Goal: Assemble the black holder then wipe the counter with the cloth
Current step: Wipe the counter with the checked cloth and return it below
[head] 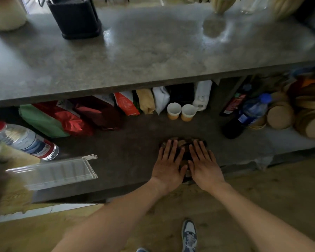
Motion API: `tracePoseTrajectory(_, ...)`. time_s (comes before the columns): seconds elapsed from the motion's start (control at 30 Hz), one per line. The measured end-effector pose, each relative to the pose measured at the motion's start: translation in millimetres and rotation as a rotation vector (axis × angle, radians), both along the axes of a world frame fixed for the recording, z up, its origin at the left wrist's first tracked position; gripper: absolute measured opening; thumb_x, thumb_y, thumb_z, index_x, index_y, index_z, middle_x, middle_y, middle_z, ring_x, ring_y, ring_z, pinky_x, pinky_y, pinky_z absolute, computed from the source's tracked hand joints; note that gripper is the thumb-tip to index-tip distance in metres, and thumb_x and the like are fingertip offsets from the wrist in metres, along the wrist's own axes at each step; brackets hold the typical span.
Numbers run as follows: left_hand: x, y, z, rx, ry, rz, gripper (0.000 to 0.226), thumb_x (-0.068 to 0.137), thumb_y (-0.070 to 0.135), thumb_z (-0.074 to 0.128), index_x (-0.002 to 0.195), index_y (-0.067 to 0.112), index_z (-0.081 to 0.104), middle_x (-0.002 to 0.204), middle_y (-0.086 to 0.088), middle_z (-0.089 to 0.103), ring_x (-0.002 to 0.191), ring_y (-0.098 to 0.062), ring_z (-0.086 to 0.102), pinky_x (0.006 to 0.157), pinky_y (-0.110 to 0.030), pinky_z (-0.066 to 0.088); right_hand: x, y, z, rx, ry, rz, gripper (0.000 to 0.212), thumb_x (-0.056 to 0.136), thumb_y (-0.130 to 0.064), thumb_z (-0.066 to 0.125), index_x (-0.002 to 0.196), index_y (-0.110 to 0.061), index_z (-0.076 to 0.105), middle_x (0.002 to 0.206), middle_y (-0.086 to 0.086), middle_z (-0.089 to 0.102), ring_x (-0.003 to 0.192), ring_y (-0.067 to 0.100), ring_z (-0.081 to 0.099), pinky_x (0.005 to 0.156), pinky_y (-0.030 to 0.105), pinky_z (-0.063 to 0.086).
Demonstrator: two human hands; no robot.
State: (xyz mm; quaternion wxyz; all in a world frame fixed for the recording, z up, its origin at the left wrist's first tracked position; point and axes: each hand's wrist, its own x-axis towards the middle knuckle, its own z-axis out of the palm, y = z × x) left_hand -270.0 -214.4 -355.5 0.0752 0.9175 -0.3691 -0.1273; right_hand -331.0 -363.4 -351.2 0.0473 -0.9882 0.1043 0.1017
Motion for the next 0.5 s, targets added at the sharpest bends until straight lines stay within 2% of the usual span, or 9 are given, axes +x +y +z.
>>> tracePoseTrajectory(0.13,-21,-35,2,-0.007,0.025,-0.104,0.067,0.098,0.050,0.020,0.156,0.019,0.006,0.162,-0.012,-0.017,0.145,-0.027,-0.027,0.119,-0.048,-0.013,-36,-27,-2,-0.015,-0.050,-0.089,0.065,0.096,-0.038,0.016,0.148,-0.004,0.034,0.158,0.010,0.016,0.147,0.028,0.011,0.114,0.043,0.024)
tracePoseTrajectory(0.2,-23,-35,3,0.029,0.000,-0.142,0.068,0.099,0.047,0.026,0.156,0.018,0.004,0.161,-0.012,-0.018,0.146,-0.028,-0.026,0.119,-0.048,-0.013,-39,-27,-4,0.032,-0.103,-0.097,0.064,0.096,-0.036,0.020,0.143,0.002,0.041,0.155,0.011,0.018,0.146,0.030,0.015,0.112,0.043,0.028)
tracePoseTrajectory(0.33,-11,-10,3,0.057,-0.054,-0.155,0.062,0.103,0.047,0.020,0.156,0.017,0.006,0.162,-0.009,-0.014,0.148,-0.026,-0.020,0.120,-0.045,-0.010,-18,-8,-1,0.157,-0.123,-0.118,0.068,0.097,-0.043,0.018,0.149,0.000,0.029,0.160,0.011,0.012,0.146,0.018,-0.005,0.120,0.039,0.008)
tracePoseTrajectory(0.43,5,30,-3,0.036,-0.068,-0.067,0.062,0.102,0.048,0.017,0.156,0.018,0.010,0.164,-0.009,-0.008,0.149,-0.026,-0.016,0.121,-0.044,-0.006,12,15,4,0.180,-0.035,0.042,0.060,0.104,-0.039,0.019,0.154,-0.006,0.014,0.163,0.007,-0.003,0.144,0.013,-0.018,0.118,0.032,-0.005)
tracePoseTrajectory(0.5,20,63,-3,0.045,-0.086,-0.008,0.063,0.101,0.049,0.016,0.155,0.018,0.012,0.164,-0.008,-0.006,0.149,-0.025,-0.014,0.122,-0.045,-0.001,37,36,7,0.199,0.010,0.141,0.059,0.105,-0.037,0.022,0.155,-0.010,0.007,0.163,0.005,-0.011,0.145,0.014,-0.022,0.119,0.032,-0.009)
